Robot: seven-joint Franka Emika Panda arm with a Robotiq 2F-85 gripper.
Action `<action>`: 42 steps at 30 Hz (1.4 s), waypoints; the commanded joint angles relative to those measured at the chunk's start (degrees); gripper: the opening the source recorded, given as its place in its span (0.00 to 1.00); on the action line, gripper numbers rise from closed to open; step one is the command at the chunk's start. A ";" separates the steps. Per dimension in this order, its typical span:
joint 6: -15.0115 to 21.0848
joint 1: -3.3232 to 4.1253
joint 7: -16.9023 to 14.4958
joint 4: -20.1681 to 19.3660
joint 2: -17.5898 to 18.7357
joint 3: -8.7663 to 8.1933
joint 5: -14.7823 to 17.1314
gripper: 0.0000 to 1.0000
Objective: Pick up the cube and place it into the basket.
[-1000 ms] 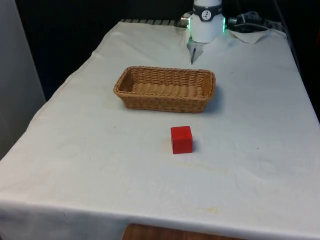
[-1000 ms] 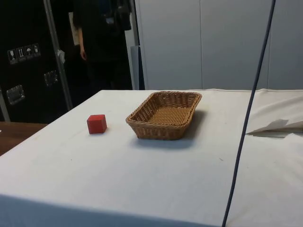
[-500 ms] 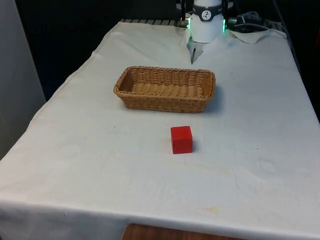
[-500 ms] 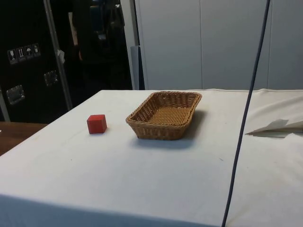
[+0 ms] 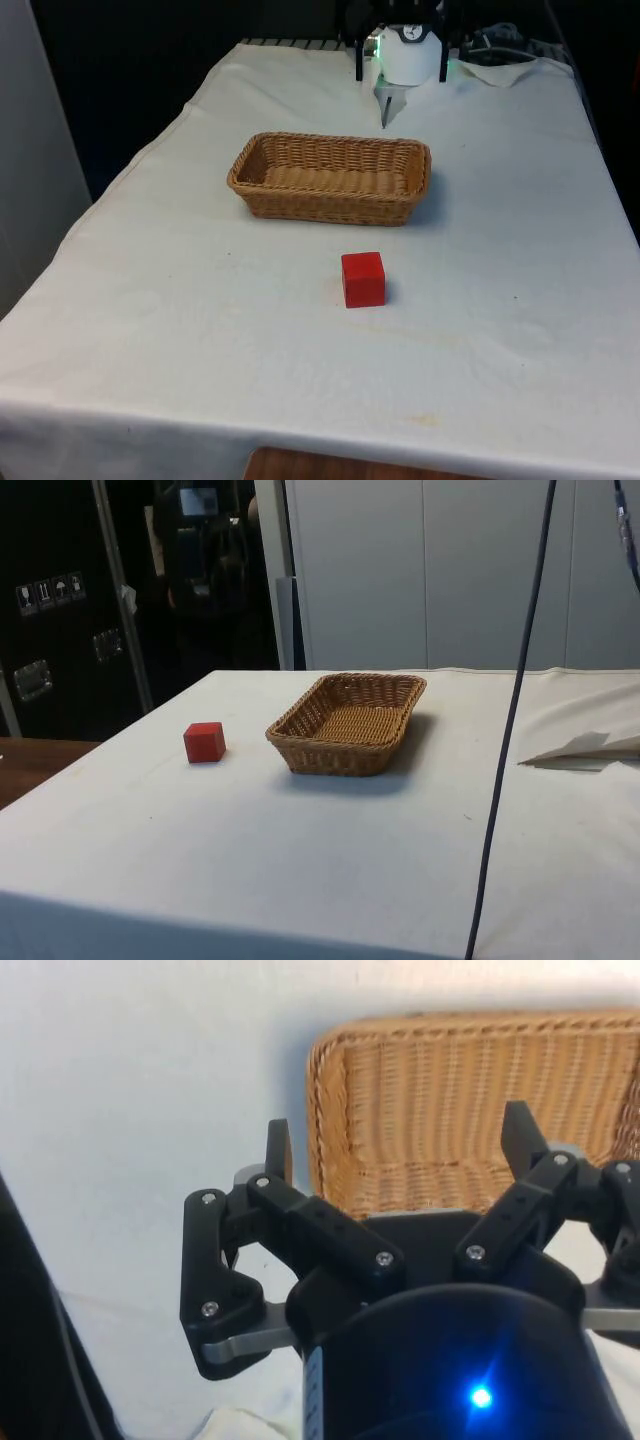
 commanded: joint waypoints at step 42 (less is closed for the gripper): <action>12.49 0.06 -4.87 7.33 13.58 0.57 -0.52 1.00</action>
